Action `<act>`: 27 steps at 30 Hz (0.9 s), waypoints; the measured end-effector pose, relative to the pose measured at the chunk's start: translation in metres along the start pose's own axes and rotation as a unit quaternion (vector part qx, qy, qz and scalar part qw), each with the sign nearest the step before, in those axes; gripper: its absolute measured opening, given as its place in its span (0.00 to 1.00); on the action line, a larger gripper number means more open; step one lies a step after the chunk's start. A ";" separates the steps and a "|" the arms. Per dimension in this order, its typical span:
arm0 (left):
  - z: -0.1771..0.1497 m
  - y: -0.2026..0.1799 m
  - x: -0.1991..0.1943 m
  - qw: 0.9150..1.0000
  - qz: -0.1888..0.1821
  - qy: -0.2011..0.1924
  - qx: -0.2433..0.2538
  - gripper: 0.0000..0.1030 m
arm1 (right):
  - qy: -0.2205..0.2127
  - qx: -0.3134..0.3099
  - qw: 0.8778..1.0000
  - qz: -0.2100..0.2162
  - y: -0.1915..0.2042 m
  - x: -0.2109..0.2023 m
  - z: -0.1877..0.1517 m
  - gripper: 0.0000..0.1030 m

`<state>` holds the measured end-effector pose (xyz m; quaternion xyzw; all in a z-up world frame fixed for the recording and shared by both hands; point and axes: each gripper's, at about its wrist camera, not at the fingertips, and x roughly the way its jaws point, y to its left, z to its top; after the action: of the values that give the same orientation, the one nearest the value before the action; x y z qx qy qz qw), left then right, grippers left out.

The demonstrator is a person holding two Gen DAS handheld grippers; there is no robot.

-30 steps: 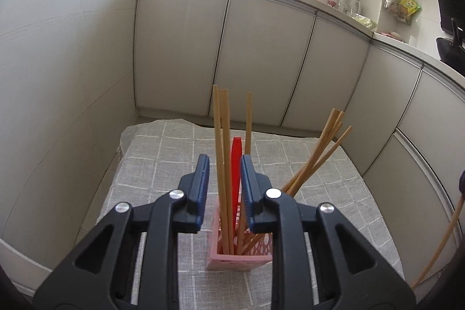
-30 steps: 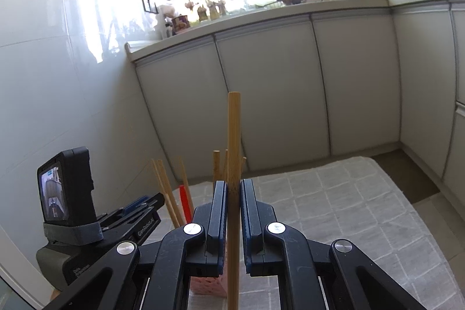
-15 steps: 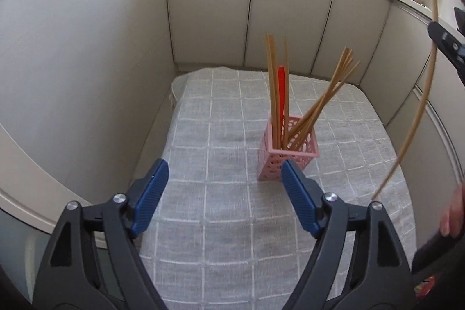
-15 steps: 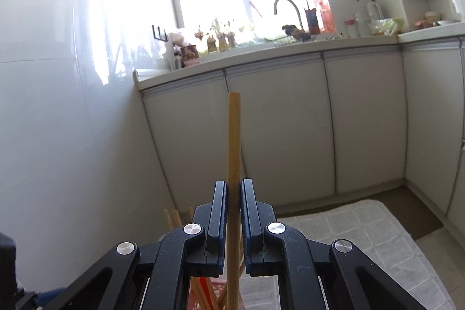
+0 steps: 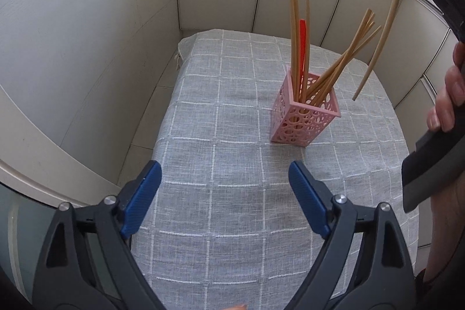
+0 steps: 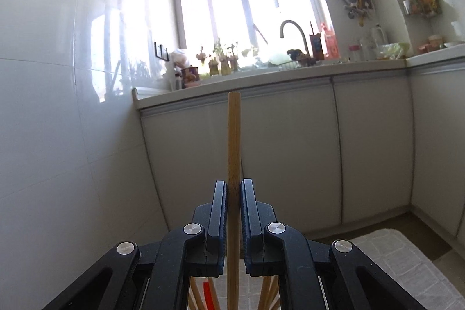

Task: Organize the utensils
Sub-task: 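Lower the right tool's chopstick into the pink cup and release it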

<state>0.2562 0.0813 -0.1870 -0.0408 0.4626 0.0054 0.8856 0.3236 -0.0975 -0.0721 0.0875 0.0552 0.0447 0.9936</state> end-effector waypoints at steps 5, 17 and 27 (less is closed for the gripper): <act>-0.003 0.004 0.011 1.000 0.014 0.013 -0.003 0.86 | 0.002 -0.008 1.000 -0.013 0.001 0.019 -0.019 0.08; -0.004 -0.002 0.017 1.000 0.015 0.022 0.005 0.86 | 0.008 -0.033 0.999 -0.031 0.011 0.048 -0.056 0.08; -0.003 -0.001 0.015 1.000 0.013 0.022 -0.003 0.86 | 0.016 -0.026 0.999 -0.016 0.005 0.039 -0.063 0.54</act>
<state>0.2622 0.0797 -0.2006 -0.0372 0.4825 0.0173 0.8749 0.3542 -0.0779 -0.1369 0.0603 0.0718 0.0313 0.9951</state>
